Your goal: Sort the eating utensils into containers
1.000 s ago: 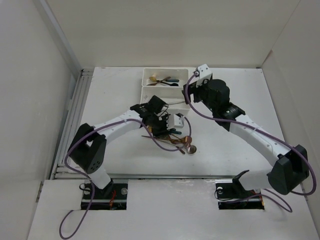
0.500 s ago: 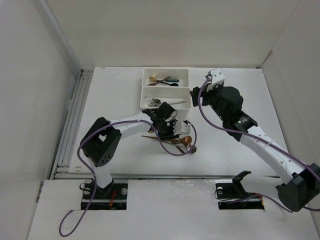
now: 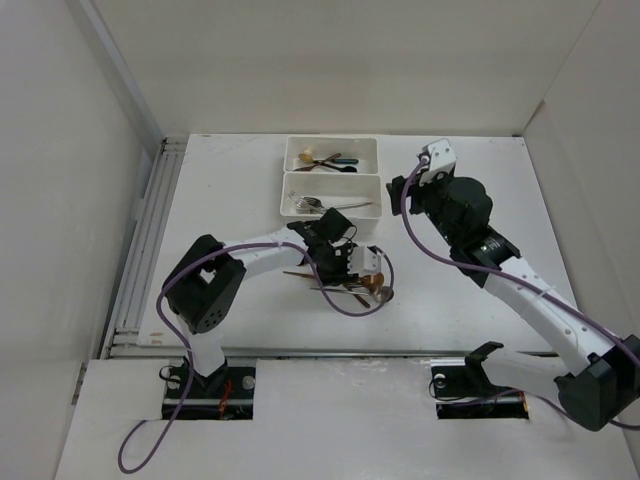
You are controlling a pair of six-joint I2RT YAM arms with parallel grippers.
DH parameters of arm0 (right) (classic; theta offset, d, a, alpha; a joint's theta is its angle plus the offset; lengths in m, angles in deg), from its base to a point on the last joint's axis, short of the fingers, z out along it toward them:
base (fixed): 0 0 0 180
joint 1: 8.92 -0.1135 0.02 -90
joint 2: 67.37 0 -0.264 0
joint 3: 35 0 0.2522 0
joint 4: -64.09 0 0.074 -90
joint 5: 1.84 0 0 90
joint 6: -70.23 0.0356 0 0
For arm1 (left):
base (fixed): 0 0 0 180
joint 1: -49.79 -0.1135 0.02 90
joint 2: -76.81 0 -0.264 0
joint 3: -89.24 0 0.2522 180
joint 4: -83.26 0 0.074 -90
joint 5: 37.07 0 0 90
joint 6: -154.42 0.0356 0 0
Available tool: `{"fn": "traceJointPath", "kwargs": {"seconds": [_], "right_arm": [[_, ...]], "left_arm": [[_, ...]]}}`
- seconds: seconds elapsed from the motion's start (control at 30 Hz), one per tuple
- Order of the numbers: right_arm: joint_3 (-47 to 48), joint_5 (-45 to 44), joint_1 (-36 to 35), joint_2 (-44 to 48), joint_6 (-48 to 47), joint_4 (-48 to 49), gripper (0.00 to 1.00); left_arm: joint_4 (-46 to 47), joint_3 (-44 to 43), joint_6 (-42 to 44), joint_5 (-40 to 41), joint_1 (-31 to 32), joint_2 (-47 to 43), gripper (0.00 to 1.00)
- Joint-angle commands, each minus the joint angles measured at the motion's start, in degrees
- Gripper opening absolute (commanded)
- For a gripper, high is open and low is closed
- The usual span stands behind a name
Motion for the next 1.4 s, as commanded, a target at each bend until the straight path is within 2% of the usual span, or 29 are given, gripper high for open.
{"fn": "traceJointPath", "kwargs": {"seconds": [0.0,0.1,0.13,0.27,0.3,0.47,0.7,0.93,1.03,1.1,1.13,1.2,1.27,1.37], "right_arm": [[-0.48,-0.61,0.18,2.14,-0.41,2.18,0.87],[-1.01,-0.61,0.18,3.54,-0.94,1.66,0.87],[-1.02,-0.61,0.70,3.54,-0.94,1.66,0.87],[-1.54,-0.61,0.71,4.16,-0.94,1.66,0.87],[-1.54,-0.61,0.71,4.16,-0.94,1.66,0.87],[-1.54,-0.61,0.71,4.16,-0.94,1.66,0.87],[-0.49,-0.08,0.71,3.63,-0.94,1.66,0.87],[0.03,-0.08,0.71,3.10,-0.41,1.66,0.87],[0.73,-0.60,0.71,2.58,-0.41,1.66,0.87],[2.05,-1.14,0.71,2.58,0.11,1.66,0.87],[2.76,-1.14,0.71,2.58,1.16,1.66,0.87],[5.04,-1.75,2.72,2.58,2.57,1.66,0.87],[6.62,-1.75,4.22,2.05,3.89,2.36,0.87],[9.70,-1.75,6.94,-0.31,3.90,4.12,0.87]], "left_arm": [[2.31,0.98,-1.44,2.94,0.21,0.46,0.41],[3.11,1.51,-2.15,4.01,0.21,0.47,0.35],[3.11,1.51,-2.15,4.01,0.21,0.47,0.26],[2.58,1.51,-2.15,3.30,0.21,-0.67,0.08],[2.06,1.51,-2.76,2.78,0.21,-0.68,0.00],[-0.74,0.98,-3.29,0.85,0.21,-4.45,0.00],[-5.94,-5.25,-3.99,-3.19,0.21,-10.42,0.00],[-9.19,-9.21,-5.39,-6.18,0.21,-12.28,0.00],[-6.66,-13.41,-9.25,-9.33,-2.41,-11.41,0.00],[-4.90,-16.84,-13.04,-10.06,-6.54,-10.09,0.00],[-3.93,-20.86,-13.05,-10.06,-7.86,-9.30,0.00],[-1.29,-24.84,-11.46,-6.47,-11.21,-5.96,0.00],[2.12,-29.40,-5.25,-2.17,-12.70,-2.02,0.00],[6.34,-35.55,1.43,-0.74,-15.34,2.82,0.00]]}}
